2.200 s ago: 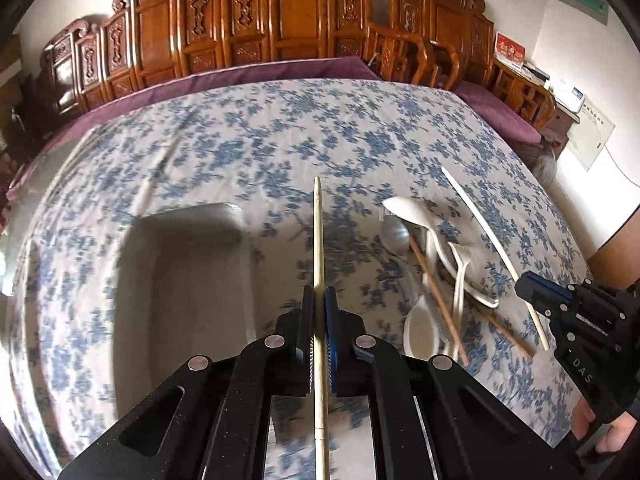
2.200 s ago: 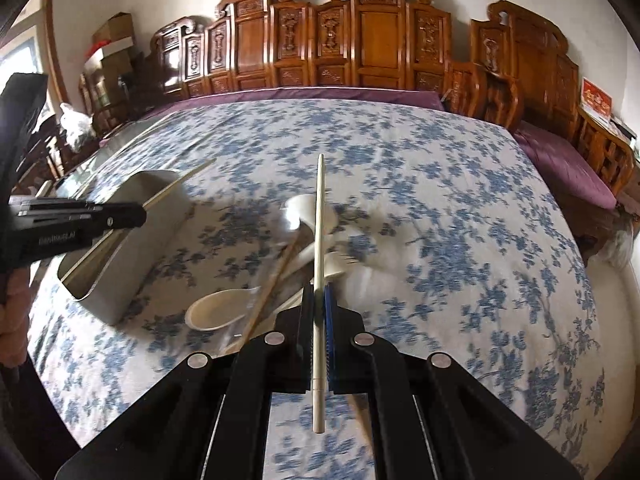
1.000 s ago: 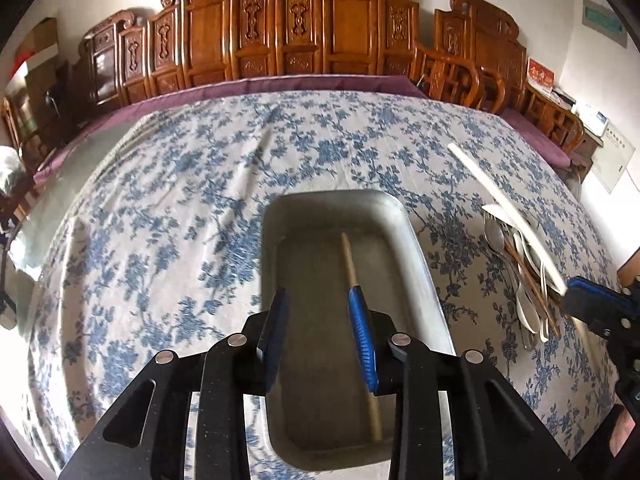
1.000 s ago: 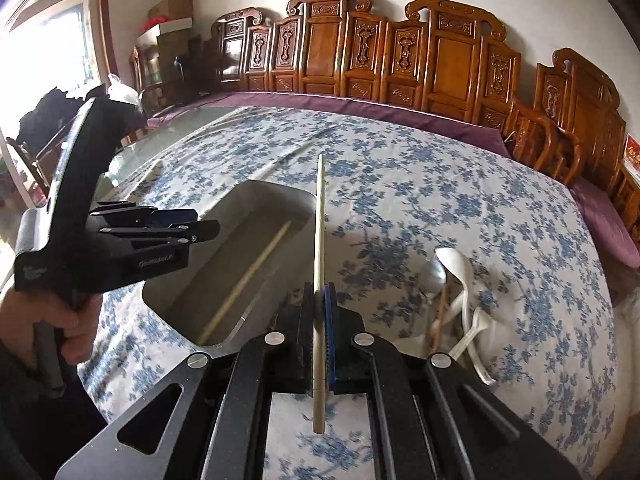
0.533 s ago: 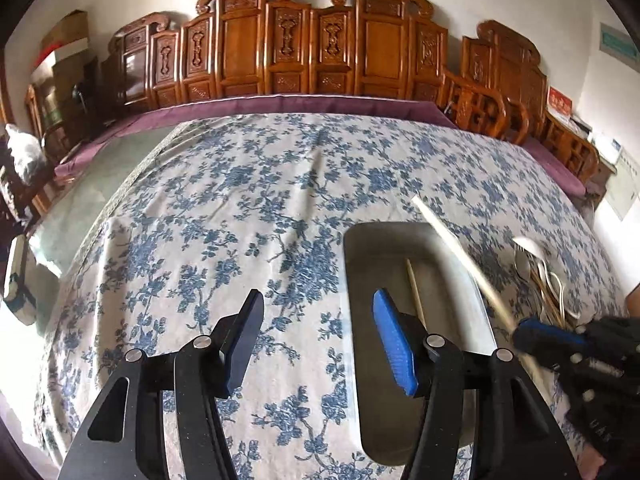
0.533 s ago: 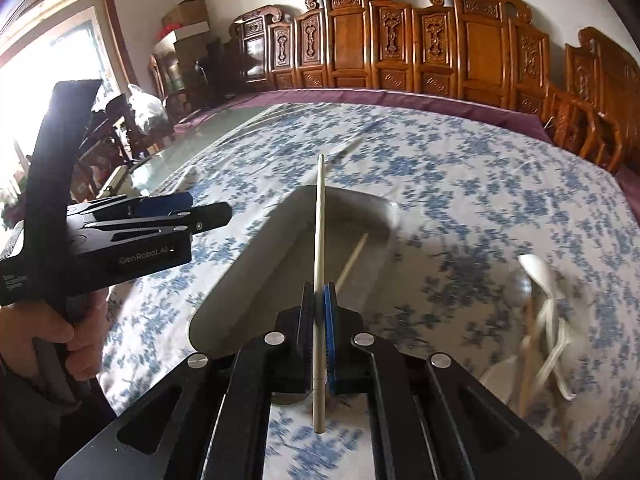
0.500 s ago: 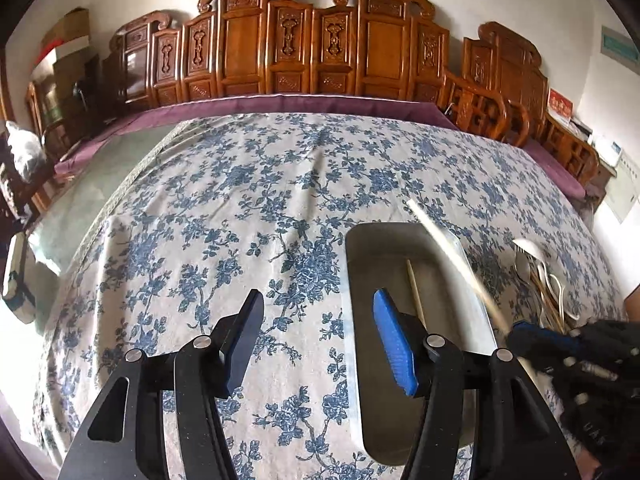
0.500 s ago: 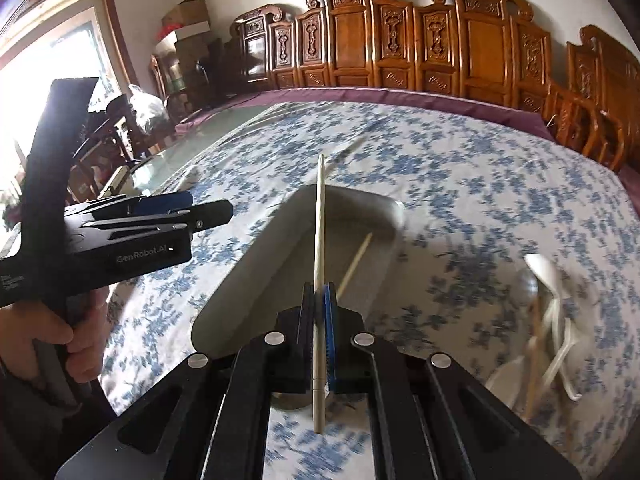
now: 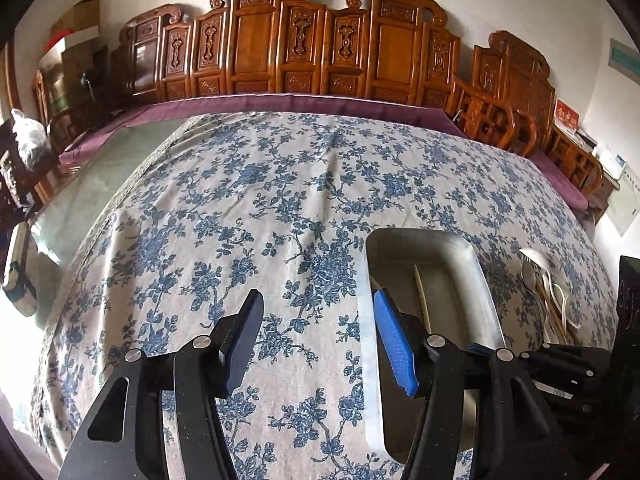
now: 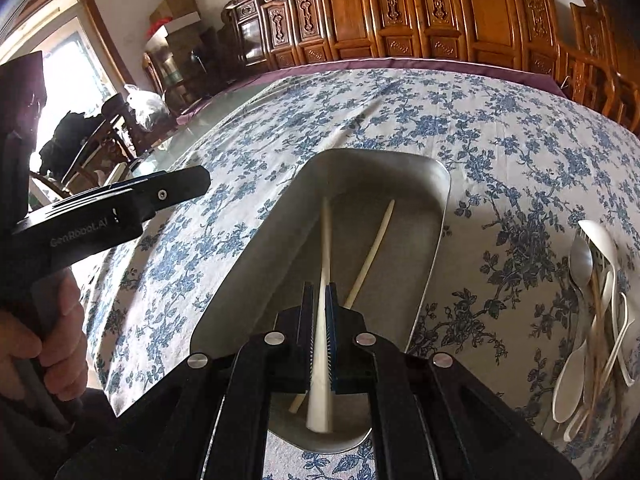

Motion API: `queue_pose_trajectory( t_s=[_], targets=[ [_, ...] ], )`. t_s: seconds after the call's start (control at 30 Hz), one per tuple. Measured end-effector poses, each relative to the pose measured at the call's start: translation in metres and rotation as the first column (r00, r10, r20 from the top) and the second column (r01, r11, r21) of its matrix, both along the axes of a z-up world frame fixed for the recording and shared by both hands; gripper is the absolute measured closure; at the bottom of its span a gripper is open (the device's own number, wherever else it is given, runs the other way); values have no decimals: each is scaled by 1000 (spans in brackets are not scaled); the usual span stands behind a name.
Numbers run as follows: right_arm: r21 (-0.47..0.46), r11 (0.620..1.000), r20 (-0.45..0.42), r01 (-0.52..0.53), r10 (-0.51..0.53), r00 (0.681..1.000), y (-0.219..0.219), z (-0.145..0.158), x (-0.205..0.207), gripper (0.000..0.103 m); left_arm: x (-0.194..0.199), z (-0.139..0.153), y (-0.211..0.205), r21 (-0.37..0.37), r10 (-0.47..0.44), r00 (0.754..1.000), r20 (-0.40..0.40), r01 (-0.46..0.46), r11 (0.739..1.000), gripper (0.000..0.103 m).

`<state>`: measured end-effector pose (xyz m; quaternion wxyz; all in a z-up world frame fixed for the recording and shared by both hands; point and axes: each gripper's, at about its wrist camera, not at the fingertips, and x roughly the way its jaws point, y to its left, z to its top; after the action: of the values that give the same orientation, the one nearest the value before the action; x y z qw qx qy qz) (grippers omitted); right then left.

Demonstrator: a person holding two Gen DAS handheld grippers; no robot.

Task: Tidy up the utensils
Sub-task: 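Carry the chopstick in the right tool into the tray and open it, then grasp a white plastic fork from the pile with the right tool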

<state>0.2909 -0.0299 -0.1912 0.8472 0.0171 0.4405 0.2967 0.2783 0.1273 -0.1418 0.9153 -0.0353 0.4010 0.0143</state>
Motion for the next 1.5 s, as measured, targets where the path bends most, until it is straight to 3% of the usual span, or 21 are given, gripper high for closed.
queue_pose_trajectory(
  t_s=[0.23,0.47,0.57,0.8,1.1,1.37,1.5],
  targets=[
    [-4,1000,66,24,-24,998,-34,23,-7,96,-4,2,-18,6,-39,999,4,39,999,48],
    [-94,988,160,118,-102,982,-113,42,-22,95,-11,6,-56,4,-115,993,17,115,993,40],
    [-139,976,187,169,-141,972,-148,42,-24,86,-13,7,-77,-16,-163,986,15,164,986,40],
    [-201,949,207,243,-202,957,-205,28,-11,85,-21,8,-142,-2,-284,958,24,284,959,40],
    [-222,943,175,248,-212,962,-221,-3,7,83,-25,-8,-179,-37,-333,943,-3,332,942,40],
    [-146,960,98,238,-225,969,-221,-17,7,82,-25,-22,-194,-40,-349,936,-35,348,937,40],
    [-117,968,59,223,-218,974,-213,-28,17,71,-26,-25,-195,-35,-353,935,-40,352,935,40]
  ],
)
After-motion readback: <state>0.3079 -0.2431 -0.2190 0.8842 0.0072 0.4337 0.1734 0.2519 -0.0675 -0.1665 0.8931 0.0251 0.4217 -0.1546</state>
